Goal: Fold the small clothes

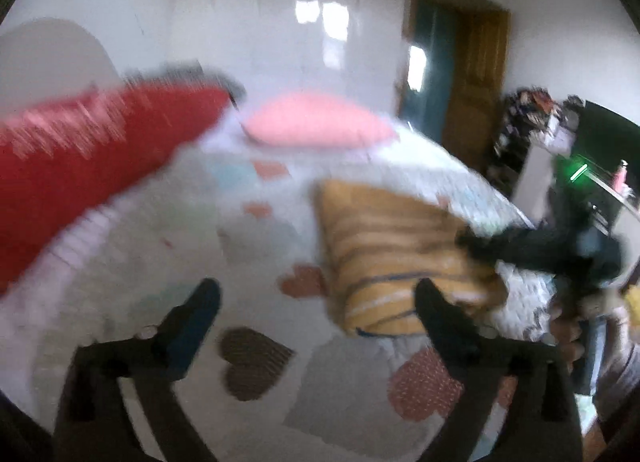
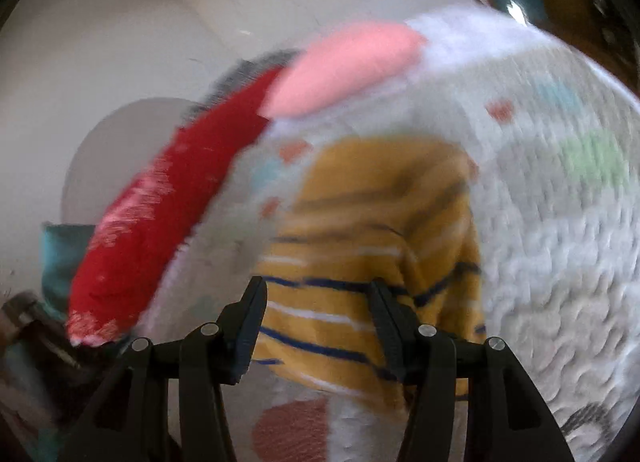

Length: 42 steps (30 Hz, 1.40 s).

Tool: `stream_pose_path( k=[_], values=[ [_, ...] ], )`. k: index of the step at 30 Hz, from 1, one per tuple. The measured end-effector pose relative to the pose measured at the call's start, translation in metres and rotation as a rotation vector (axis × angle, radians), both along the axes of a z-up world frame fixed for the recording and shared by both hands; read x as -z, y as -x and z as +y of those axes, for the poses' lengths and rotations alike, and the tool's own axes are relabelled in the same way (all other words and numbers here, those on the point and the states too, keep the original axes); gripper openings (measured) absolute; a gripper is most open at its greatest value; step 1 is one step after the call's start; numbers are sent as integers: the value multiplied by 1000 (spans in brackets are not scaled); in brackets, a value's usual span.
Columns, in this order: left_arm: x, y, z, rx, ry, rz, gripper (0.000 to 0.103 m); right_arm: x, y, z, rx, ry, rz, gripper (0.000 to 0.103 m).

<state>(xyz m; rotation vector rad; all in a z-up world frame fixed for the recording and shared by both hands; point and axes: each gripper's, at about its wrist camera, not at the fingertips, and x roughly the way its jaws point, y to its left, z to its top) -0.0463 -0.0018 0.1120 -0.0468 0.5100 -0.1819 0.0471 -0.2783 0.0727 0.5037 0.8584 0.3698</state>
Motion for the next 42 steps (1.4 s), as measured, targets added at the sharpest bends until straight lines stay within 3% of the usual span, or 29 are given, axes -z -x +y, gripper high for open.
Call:
stream_pose_path(
  k=[2,4,9,13,17,21,26,31,42],
  values=[
    [-13,22,5,-33,-24,-90,103,21,-3,-11,74,10,59,38],
    [-22,40,7,-52,-50,-132,103,16,9,-18,108,-23,45,38],
    [-26,71,19,6,15,-132,103,-23,83,-1,177,96,-97,64],
    [-17,88,13,-11,57,-104,103,-27,131,3,231,89,-137,68],
    [-13,95,6,-6,49,-72,103,-17,168,-2,288,63,-131,71],
    [-5,96,-8,10,41,-20,103,-7,177,-7,327,115,-106,72],
    [16,87,-36,43,-70,77,103,-3,186,-10,363,169,-114,74],
    [31,89,-49,77,-111,108,103,3,183,-1,359,236,-101,76],
    [43,83,-39,82,-85,157,103,11,179,18,324,309,-96,79]
  ],
)
